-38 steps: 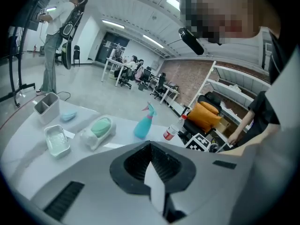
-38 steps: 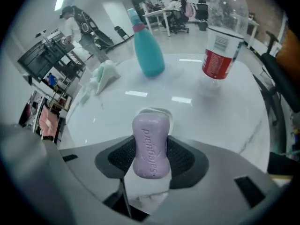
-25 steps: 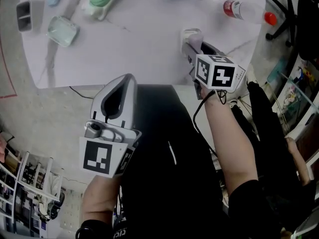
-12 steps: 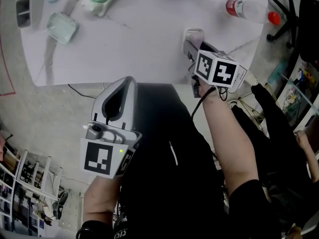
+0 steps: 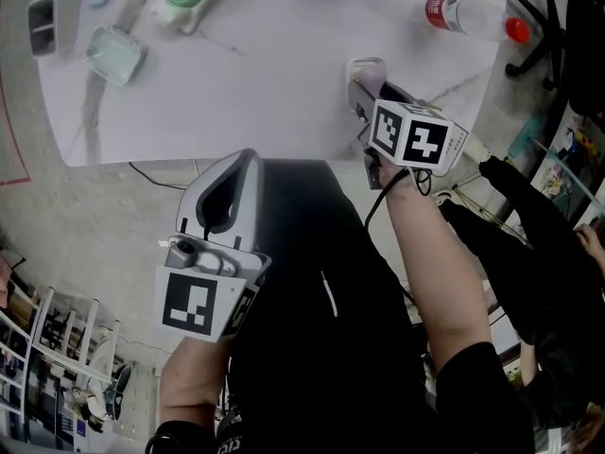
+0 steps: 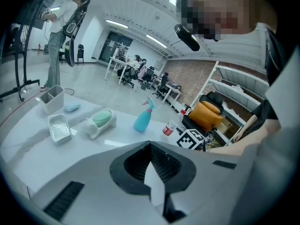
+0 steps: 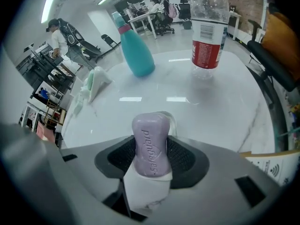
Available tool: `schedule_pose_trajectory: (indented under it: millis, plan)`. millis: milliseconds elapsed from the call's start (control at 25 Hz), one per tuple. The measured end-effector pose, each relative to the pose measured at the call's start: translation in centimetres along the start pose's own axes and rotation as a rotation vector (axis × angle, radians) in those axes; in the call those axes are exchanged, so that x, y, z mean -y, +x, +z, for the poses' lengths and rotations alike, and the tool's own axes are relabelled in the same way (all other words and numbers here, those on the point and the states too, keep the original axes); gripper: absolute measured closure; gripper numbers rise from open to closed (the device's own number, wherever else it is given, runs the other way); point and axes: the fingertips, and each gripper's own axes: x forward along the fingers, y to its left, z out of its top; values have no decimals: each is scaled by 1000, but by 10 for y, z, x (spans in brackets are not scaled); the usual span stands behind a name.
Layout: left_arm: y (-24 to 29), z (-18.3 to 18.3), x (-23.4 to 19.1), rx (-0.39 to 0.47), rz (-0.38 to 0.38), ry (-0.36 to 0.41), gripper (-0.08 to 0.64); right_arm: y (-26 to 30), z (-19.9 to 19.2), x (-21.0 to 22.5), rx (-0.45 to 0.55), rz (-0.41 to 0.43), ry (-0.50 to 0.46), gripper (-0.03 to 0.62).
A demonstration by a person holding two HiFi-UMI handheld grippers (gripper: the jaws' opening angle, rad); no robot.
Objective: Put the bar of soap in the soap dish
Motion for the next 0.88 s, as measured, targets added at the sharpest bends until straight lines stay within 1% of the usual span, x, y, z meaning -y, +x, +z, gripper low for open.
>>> schedule_pose_trajectory:
  millis: [120,280,320,360,400,520,640,720,880]
  plan:
    - [1,-3,-1,-2,4,-2,552,-7,1,0,35,-16,10,373]
    - [3,-7,0,-15,6,-15,552,-26,-3,-2,103,-37,-39,376]
    - [3,-8,0,-15,6,-16,552,-28,-5,-3,111,-34,-54,402]
    - [3,-8,1,-15,5,-17,552,-28,-6,-4,116,-30,-67,470]
    - [3,-7,2,-14,6,-16,552,-27,-7,-4,119,-26,-74,520]
    - [2,-2,2,7,7,16,552,-23,-4,-6,117,-3,-71,556]
    - [-1,11,9,27,16,43,552,-28,2,-6,121,19,-44,572]
    - [-11,24,17,23,26,47,552,-46,5,-8,141,36,-34,574]
    - [-41,58,24,51,35,79,552,-98,14,-27,204,87,-78,574]
